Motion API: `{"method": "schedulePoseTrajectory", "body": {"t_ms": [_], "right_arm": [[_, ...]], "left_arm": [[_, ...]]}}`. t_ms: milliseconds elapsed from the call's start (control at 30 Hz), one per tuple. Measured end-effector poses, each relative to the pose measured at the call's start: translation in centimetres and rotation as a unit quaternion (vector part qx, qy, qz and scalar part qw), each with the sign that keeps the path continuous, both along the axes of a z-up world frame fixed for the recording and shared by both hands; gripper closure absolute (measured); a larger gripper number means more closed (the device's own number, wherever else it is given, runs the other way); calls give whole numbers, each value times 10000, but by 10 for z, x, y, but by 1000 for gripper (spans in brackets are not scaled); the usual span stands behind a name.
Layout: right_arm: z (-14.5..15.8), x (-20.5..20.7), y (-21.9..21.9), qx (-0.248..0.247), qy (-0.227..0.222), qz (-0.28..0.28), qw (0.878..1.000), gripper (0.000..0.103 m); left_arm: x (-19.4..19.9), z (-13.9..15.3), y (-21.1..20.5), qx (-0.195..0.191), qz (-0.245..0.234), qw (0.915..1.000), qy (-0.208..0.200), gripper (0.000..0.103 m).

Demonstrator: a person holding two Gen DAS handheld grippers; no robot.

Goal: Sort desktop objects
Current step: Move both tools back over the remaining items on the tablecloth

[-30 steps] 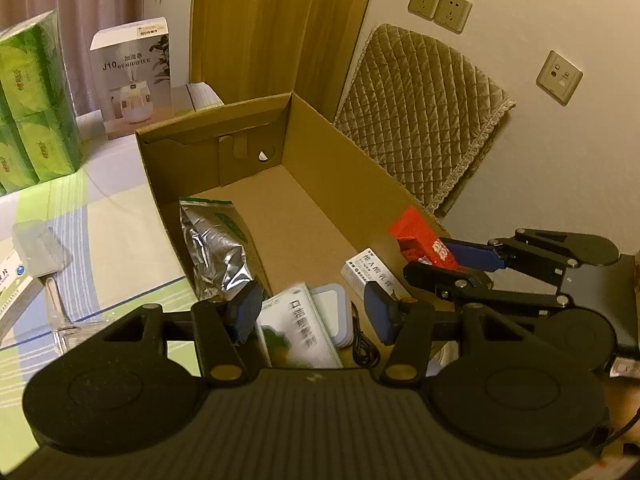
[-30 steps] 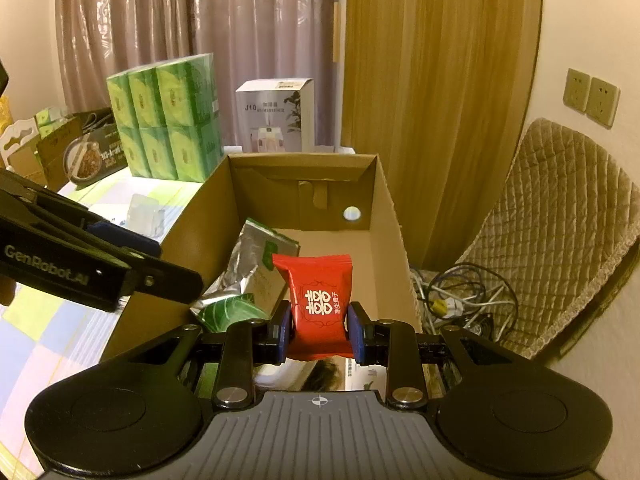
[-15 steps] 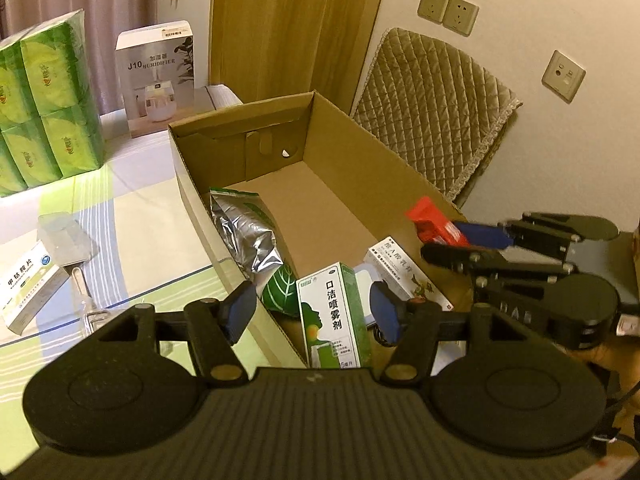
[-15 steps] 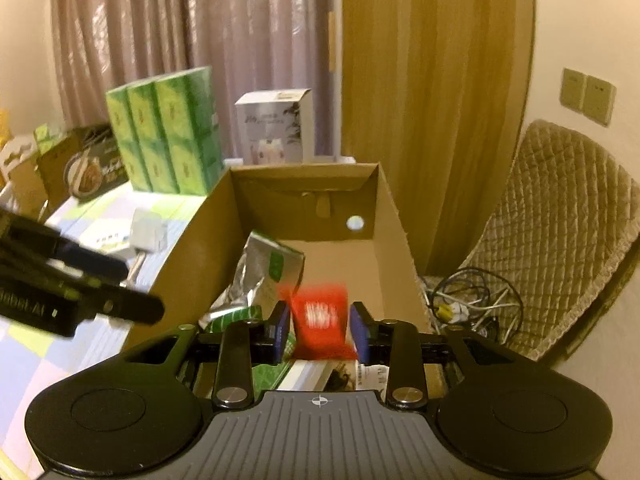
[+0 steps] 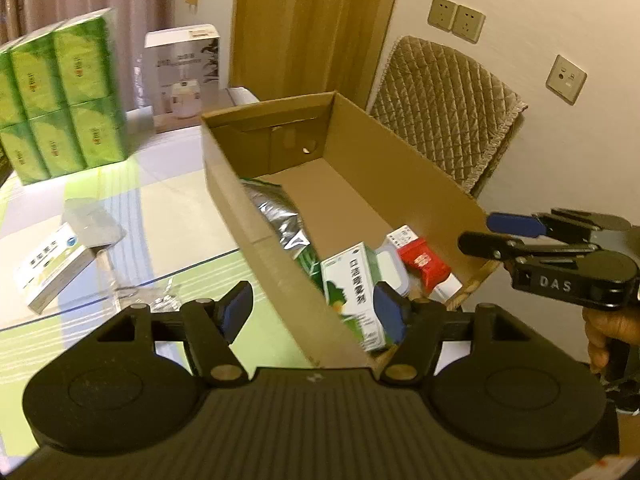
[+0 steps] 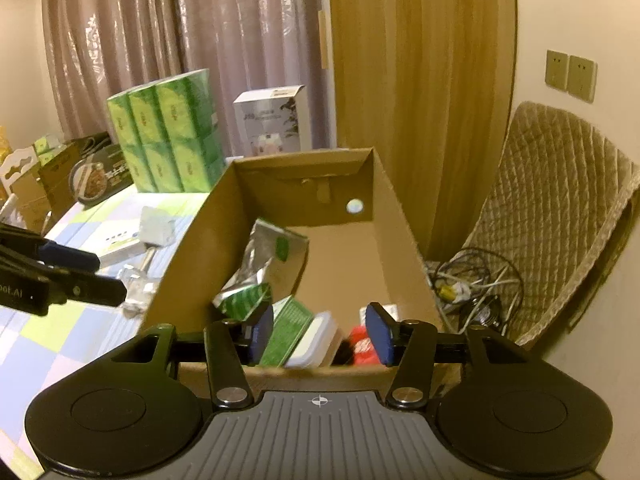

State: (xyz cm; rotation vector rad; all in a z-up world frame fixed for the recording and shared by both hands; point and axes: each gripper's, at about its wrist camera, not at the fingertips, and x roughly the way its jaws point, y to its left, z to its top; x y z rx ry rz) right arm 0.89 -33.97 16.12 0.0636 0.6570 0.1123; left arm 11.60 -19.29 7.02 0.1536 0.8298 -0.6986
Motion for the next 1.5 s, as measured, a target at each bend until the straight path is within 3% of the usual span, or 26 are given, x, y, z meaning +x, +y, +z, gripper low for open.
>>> {"method": "schedulePoseTrajectory", "body": {"t_ms": [333, 567, 767, 1000, 1500], "right_arm": [[8, -27, 43, 243, -86, 350, 9991, 39], [12, -42, 81, 334, -101, 749, 9966, 30], [6, -48, 113, 294, 41, 1135, 9931, 27], [-2, -49, 144, 273, 152, 1434, 9892, 13], [-21, -25, 195, 171, 479, 1761, 9831, 2]], "left_arm": [[-24, -8, 54, 32, 330, 9994, -82, 32], [-41, -22, 104, 173, 703, 9973, -130, 19], [-48, -40, 151, 213, 1082, 9939, 59, 12], [-50, -49, 198, 299, 1447, 9890, 80, 9], [-34, -66, 251, 361, 1829, 9824, 115, 7]]}}
